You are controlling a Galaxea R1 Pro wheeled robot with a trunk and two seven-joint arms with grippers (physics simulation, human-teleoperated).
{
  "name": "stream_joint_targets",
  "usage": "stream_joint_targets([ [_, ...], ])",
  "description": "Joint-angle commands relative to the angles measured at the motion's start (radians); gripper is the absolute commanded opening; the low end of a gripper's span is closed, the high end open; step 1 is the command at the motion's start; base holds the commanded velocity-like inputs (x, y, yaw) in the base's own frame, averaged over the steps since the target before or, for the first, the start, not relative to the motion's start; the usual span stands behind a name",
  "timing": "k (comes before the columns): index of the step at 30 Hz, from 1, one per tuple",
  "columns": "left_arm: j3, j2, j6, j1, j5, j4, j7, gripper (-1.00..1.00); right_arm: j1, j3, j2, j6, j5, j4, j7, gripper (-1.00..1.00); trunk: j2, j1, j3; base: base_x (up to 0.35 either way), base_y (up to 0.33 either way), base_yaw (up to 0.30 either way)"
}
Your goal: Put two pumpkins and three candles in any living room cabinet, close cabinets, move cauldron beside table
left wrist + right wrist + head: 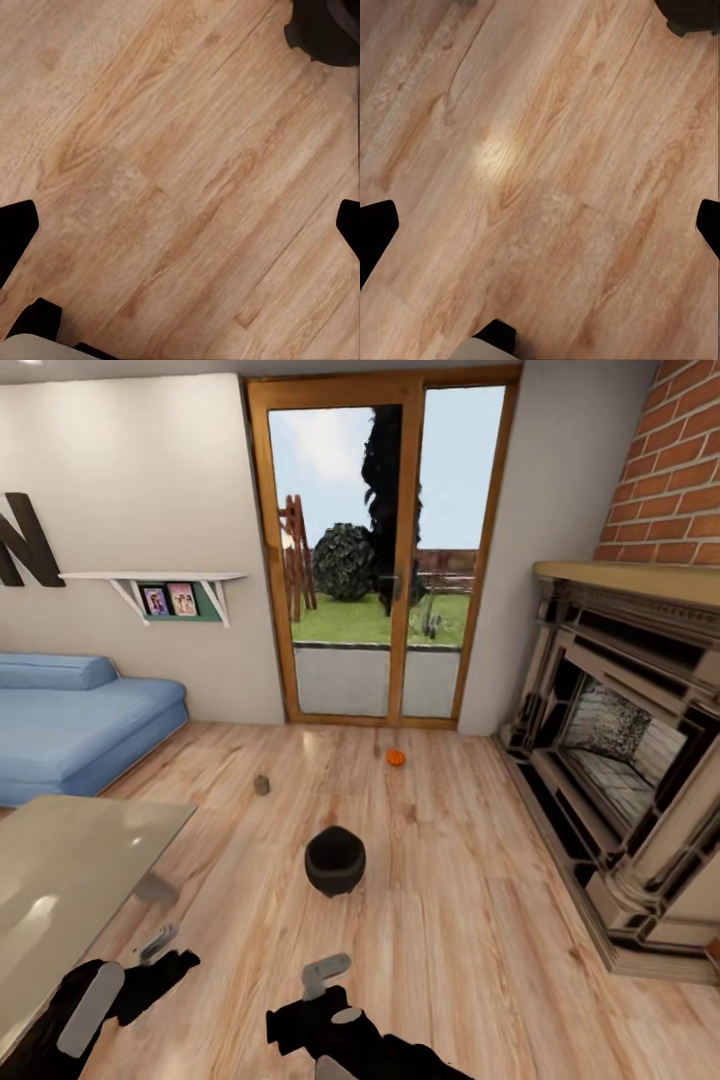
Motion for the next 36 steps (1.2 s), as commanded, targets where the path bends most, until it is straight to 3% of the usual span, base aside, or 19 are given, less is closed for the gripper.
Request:
stream_joint_targets([
  [1, 0.001, -0.001, 0.017, -0.005, -0.009, -0.014, 0.010, 1.00, -0.003, -0.004, 0.000, 0.014, -0.002, -0.009, -0.009, 1.00, -0.001, 0.001, -0.001, 0.342, -0.065, 0.000],
  [3, 0.001, -0.007, 0.043, -0.010, -0.046, -0.034, 0.013, 1.00, -0.005, -0.011, 0.000, 0.045, 0.001, -0.016, -0.012, 1.00, -0.001, 0.001, -0.001, 0.342, -0.078, 0.000],
  [8, 0.001, -0.013, 0.061, -0.012, -0.068, -0.058, 0.013, 1.00, -0.006, -0.031, 0.000, 0.086, 0.010, -0.020, -0.014, 1.00, -0.001, 0.001, -0.001, 0.342, -0.090, 0.000],
  [11, 0.001, -0.013, 0.070, -0.013, -0.068, -0.064, 0.013, 1.00, -0.007, -0.053, 0.000, 0.094, 0.014, -0.022, -0.012, 1.00, -0.001, 0.001, -0.001, 0.342, -0.089, 0.000],
  [13, 0.002, -0.012, 0.111, -0.013, -0.066, -0.068, 0.012, 1.00, -0.007, -0.085, 0.000, 0.099, 0.017, -0.049, -0.010, 1.00, -0.001, 0.001, -0.001, 0.343, -0.030, 0.000],
  [16, 0.004, -0.010, 0.132, -0.013, -0.065, -0.069, 0.012, 1.00, -0.007, -0.099, 0.000, 0.100, 0.018, -0.110, -0.011, 1.00, -0.001, 0.001, -0.001, 0.343, -0.014, 0.000],
  [20, 0.005, -0.014, 0.140, -0.013, -0.063, -0.069, 0.011, 1.00, -0.007, -0.105, 0.000, 0.127, 0.019, -0.203, -0.015, 1.00, -0.001, 0.001, 0.002, 0.343, 0.040, 0.000],
  [36, 0.004, -0.015, 0.144, -0.013, -0.051, -0.069, 0.005, 1.00, -0.007, -0.107, 0.000, 0.137, 0.016, -0.221, -0.017, 1.00, -0.001, 0.001, 0.009, 0.322, 0.134, 0.019],
])
